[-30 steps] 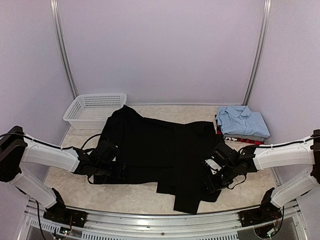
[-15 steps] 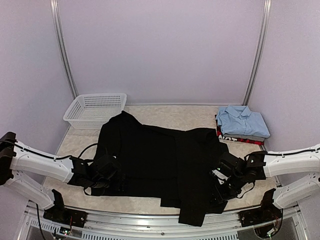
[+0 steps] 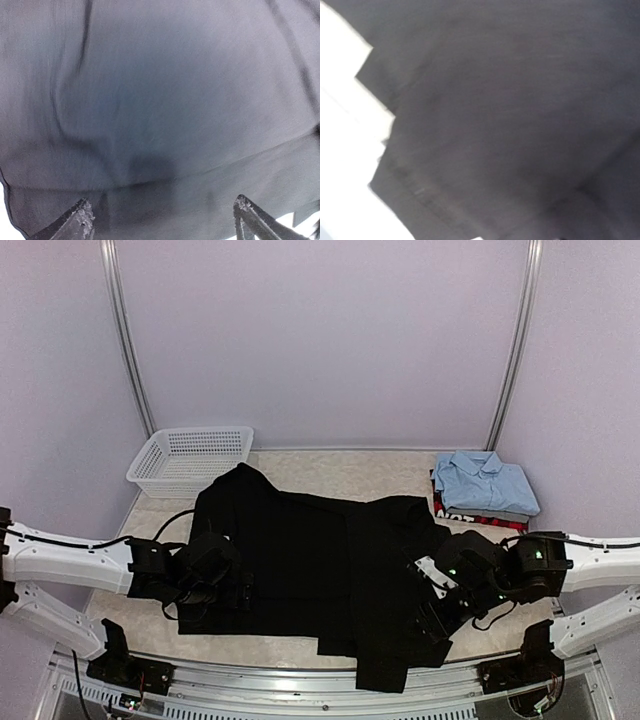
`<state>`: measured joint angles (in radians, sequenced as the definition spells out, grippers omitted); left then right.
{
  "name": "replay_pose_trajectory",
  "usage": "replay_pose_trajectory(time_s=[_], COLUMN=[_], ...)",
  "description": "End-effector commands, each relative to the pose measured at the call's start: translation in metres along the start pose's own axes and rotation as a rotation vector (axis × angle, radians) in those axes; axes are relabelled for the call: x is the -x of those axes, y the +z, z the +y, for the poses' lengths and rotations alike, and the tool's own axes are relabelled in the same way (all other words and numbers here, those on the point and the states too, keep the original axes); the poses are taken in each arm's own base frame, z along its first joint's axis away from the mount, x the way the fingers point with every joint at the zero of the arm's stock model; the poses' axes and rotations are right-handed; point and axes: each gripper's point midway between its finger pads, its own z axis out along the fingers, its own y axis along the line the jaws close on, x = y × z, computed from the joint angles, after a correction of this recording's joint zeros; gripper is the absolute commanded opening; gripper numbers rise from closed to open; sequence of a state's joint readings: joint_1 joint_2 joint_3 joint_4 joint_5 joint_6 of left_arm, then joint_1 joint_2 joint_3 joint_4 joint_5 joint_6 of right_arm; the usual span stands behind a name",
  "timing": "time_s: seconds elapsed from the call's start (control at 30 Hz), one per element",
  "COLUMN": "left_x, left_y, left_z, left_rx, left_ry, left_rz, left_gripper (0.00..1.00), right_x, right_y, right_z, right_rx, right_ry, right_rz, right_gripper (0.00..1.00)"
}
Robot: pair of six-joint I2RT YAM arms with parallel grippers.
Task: Fold and stack the long sleeve shirts
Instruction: Pick up the sleeve from the corner of the board.
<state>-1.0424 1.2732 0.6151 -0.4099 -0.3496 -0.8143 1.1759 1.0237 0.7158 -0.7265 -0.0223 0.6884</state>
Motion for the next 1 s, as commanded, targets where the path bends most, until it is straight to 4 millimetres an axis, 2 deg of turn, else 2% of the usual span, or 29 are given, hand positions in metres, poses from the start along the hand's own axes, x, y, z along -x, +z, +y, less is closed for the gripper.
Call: replay_pose_trajectory(time_s=[0.0, 0.1, 0.23, 0.33, 0.53, 0.73, 0.87, 0.97], left_x=[0.045, 0.065, 0.082, 0.088, 0.09, 0.091, 0.088, 0.086], left_y=[-0.028, -0.04, -0.046, -0.045, -0.043, -0.042, -0.038, -0.035], left_z=[-0.015, -0.018, -0.017, -0.02, -0.028, -0.033, -0.031, -0.031], left_rx=[-0.052, -0.074, -0.1, -0.124, -0.15, -0.164, -0.157, -0.155], left_ry=[-0.004, -0.017, -0.043, -0.05, -0.039, -0.025, -0.02, -0.016], left_rz=[-0.153, -0.224, -0.262, -0.266, -0.259, -0.257, -0.249, -0.24], left_gripper=[0.95, 0.98, 0.99, 0.99, 0.99, 0.99, 0.99, 0.99], right_x=[-0.012, -0.025, -0.038, -0.045, -0.06, -0.069, -0.081, -0.09], right_y=[0.007, 0.02, 0.038, 0.052, 0.077, 0.089, 0.096, 0.1], right_z=[0.029, 0.051, 0.079, 0.088, 0.08, 0.07, 0.063, 0.057], right_rx=[0.02, 0.027, 0.068, 0.086, 0.023, -0.05, -0.098, -0.146], right_ry=[-0.158, -0.27, -0.378, -0.412, -0.454, -0.483, -0.503, -0.524], right_rz=[0.009, 0.041, 0.084, 0.122, 0.207, 0.26, 0.296, 0.322], right_gripper=[0.6, 0.59, 0.58, 0.57, 0.59, 0.59, 0.54, 0.47])
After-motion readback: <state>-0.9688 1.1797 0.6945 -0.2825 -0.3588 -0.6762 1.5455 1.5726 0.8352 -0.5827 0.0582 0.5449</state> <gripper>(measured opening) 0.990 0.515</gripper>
